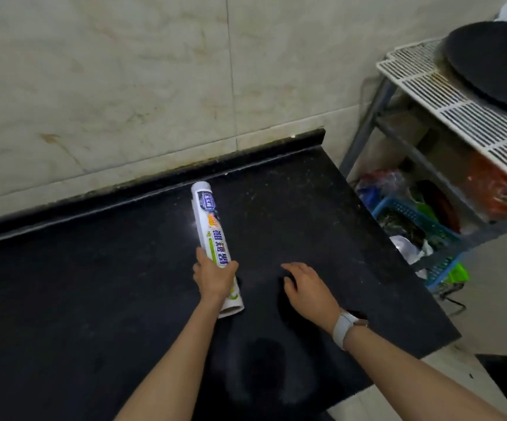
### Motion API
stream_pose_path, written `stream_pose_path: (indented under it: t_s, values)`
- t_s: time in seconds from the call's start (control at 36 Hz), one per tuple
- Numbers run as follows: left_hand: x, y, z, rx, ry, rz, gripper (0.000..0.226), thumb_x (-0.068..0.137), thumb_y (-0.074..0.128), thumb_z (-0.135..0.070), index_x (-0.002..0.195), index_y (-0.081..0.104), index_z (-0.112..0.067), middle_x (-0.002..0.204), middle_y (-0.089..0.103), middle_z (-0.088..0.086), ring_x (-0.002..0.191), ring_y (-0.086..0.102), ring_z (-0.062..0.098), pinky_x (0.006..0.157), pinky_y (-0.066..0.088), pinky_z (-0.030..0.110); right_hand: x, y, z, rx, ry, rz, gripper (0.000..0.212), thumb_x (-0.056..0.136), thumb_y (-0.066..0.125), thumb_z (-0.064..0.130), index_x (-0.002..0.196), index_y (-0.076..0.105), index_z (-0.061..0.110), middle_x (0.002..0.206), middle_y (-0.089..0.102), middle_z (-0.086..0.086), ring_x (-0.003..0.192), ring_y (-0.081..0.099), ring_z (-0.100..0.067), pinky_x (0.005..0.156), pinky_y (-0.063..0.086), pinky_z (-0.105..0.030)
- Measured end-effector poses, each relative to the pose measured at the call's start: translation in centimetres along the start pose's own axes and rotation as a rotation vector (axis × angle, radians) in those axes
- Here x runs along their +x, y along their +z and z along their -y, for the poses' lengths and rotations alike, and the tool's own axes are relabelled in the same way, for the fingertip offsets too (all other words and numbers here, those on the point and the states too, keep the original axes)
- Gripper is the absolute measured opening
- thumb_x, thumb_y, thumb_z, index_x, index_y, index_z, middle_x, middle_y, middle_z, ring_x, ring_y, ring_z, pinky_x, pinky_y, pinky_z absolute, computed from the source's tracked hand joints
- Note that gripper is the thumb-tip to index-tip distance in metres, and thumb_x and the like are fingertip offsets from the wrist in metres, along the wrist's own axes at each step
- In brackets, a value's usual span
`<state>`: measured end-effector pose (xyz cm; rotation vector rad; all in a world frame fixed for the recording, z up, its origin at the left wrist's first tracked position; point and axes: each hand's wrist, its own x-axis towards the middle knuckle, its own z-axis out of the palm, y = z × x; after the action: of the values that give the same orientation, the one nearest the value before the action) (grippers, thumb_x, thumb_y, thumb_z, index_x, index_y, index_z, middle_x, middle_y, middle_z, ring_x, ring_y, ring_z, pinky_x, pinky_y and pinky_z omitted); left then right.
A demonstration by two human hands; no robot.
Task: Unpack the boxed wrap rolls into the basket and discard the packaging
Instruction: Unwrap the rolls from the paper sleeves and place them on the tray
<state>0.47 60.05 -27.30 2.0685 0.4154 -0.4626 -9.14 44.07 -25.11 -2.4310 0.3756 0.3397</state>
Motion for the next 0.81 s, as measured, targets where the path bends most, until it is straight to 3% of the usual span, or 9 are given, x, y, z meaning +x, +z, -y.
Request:
stream_pose_path:
  t_s: [0.11,0.17,0.22,0.31,0.39,0.53,0.64,0.75,0.81]
  values:
    - [-2.0,-1.1,1.2,0.026,0.107,-0.002,0.072,0.056,0.064,-0.030,0.124,0.043,-0.021,0.106,0.058,0.009,0.100,0.056,0.029,0.086,0.052,0.048,1.9,-1.7,2.2,0.269,-0.044,0.036,0.037,0.096,0.043,0.018,0.131,0.048,0.008,0.134,0.052,-0.009,0.123,0.049,-0.021,0.100,0.037,-0.024]
    - [-4.3,-1.9,1.4,0.071,0.201,0.008,0.073,0.058,0.065,-0.026,0.128,0.041,-0.026,0.109,0.057,0.005,0.101,0.055,0.023,0.086,0.052,0.041,2.9,-2.2,3.6,0.407,-0.051,0.047,0.035,0.095,0.047,0.018,0.128,0.051,0.008,0.130,0.057,-0.010,0.115,0.054,-0.018,0.097,0.039,-0.023]
    - [-6.8,-2.6,1.8,0.125,0.290,0.002,0.083,0.064,0.066,-0.016,0.139,0.032,-0.026,0.121,0.048,0.001,0.112,0.046,0.017,0.092,0.045,0.029,3.4,-2.3,5.2,0.593,-0.045,0.126,0.035,0.094,0.049,0.021,0.128,0.050,0.013,0.121,0.061,-0.010,0.105,0.057,-0.016,0.099,0.044,-0.032]
    - [-10.5,-3.4,2.4,0.229,0.346,-0.065,0.086,0.069,0.062,-0.012,0.144,0.022,-0.029,0.129,0.037,-0.005,0.116,0.045,0.011,0.089,0.041,0.021,3.0,-2.2,7.3,0.839,-0.029,0.326,0.017,0.093,0.050,0.027,0.110,0.051,0.023,0.096,0.064,-0.001,0.083,0.062,-0.012,0.078,0.054,-0.030]
    - [-14.1,-3.7,3.8,0.290,0.343,-0.152,0.084,0.072,0.060,-0.014,0.145,0.020,-0.031,0.128,0.034,-0.005,0.113,0.047,0.012,0.091,0.045,0.027,1.5,-1.2,8.1,0.903,-0.010,0.457,0.028,0.091,0.055,0.030,0.113,0.050,0.014,0.098,0.065,-0.003,0.084,0.065,-0.014,0.065,0.056,-0.024]
    - [-19.1,-4.2,7.1,0.292,0.309,-0.238,0.080,0.077,0.065,-0.023,0.145,0.022,-0.028,0.130,0.032,-0.007,0.117,0.041,0.008,0.095,0.037,0.015,-1.7,1.6,9.0,0.925,0.048,0.572,0.037,0.089,0.059,0.022,0.121,0.043,0.012,0.111,0.063,-0.006,0.098,0.064,-0.020,0.075,0.055,-0.034]
    - [-22.6,-5.8,9.1,-0.067,0.135,-0.335,0.065,0.081,0.068,-0.027,0.138,0.037,-0.024,0.123,0.041,-0.010,0.107,0.048,-0.002,0.085,0.031,-0.004,-4.5,3.9,10.8,0.889,0.013,0.684,0.040,0.089,0.058,0.018,0.124,0.041,0.011,0.109,0.063,-0.005,0.098,0.063,-0.021,0.079,0.055,-0.039]
    - [-25.2,-8.8,11.4,-0.208,-0.023,-0.397,0.048,0.081,0.055,-0.051,0.122,0.056,-0.026,0.120,0.057,-0.009,0.101,0.058,0.004,0.089,0.043,0.017,-7.9,6.4,13.2,0.808,-0.099,0.842,0.041,0.088,0.059,0.015,0.125,0.041,0.011,0.115,0.063,-0.009,0.096,0.064,-0.021,0.080,0.057,-0.041]
    - [-26.4,-10.3,12.6,-0.307,-0.034,-0.407,0.033,0.083,0.056,-0.045,0.109,0.062,-0.026,0.110,0.067,-0.005,0.097,0.063,0.010,0.088,0.049,0.025,-9.7,7.9,14.6,0.767,-0.163,0.905,0.042,0.088,0.060,0.014,0.125,0.042,0.013,0.118,0.063,-0.009,0.098,0.065,-0.021,0.081,0.057,-0.040]
